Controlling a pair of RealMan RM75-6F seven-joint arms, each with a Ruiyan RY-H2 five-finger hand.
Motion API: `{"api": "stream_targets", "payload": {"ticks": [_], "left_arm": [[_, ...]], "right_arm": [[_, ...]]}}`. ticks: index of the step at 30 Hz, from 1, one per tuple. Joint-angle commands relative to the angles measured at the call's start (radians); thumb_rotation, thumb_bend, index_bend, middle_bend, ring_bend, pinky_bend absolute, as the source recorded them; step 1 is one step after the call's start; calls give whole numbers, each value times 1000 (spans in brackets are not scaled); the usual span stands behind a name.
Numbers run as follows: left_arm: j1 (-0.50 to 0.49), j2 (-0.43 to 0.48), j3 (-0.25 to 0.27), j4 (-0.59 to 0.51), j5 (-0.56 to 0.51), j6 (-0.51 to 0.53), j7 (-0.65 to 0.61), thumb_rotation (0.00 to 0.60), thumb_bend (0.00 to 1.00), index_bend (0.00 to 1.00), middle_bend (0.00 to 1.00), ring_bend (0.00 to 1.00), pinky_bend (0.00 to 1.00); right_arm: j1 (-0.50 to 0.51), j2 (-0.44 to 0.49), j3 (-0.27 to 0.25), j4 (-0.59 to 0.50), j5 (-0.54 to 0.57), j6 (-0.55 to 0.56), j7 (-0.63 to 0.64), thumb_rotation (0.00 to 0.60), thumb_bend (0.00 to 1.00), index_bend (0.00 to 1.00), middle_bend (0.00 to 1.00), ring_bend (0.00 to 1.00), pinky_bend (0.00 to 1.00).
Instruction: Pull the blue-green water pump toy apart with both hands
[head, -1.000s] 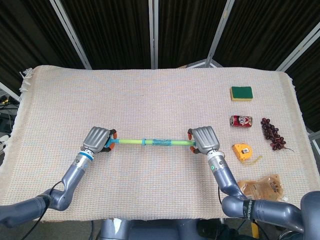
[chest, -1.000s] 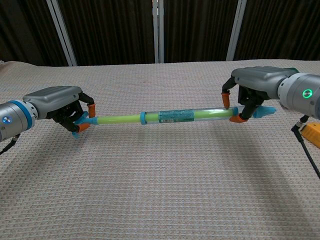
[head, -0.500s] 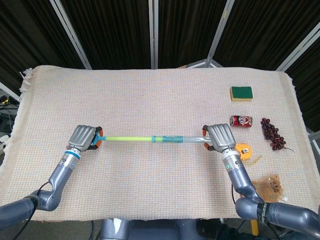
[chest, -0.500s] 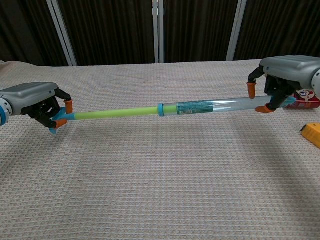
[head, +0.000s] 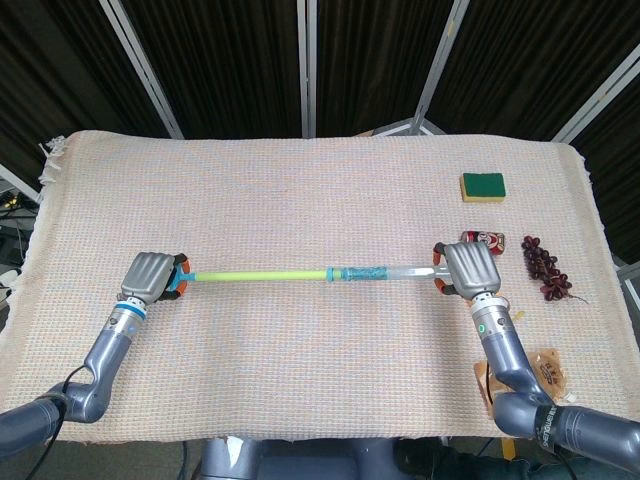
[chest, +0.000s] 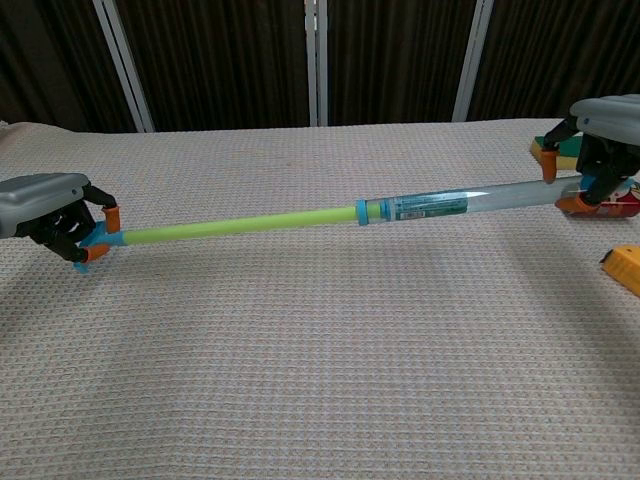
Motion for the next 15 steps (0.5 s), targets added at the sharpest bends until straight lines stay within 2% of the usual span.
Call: {"api": "stream_targets", "payload": {"ticks": [1, 15], "left_arm": [[2, -3, 2, 7, 5, 1, -10, 600, 558, 754, 844, 823, 1000], [7, -14, 6, 27, 8, -1, -18, 600, 552, 728, 844, 823, 1000]], "right_arm": [[-6, 1, -2, 9, -3, -6, 10, 600, 379, 645, 1000, 1000, 1000], [-26, 1, -3, 43, -23, -10, 33, 600, 377, 618, 1000, 1000, 1000]]}}
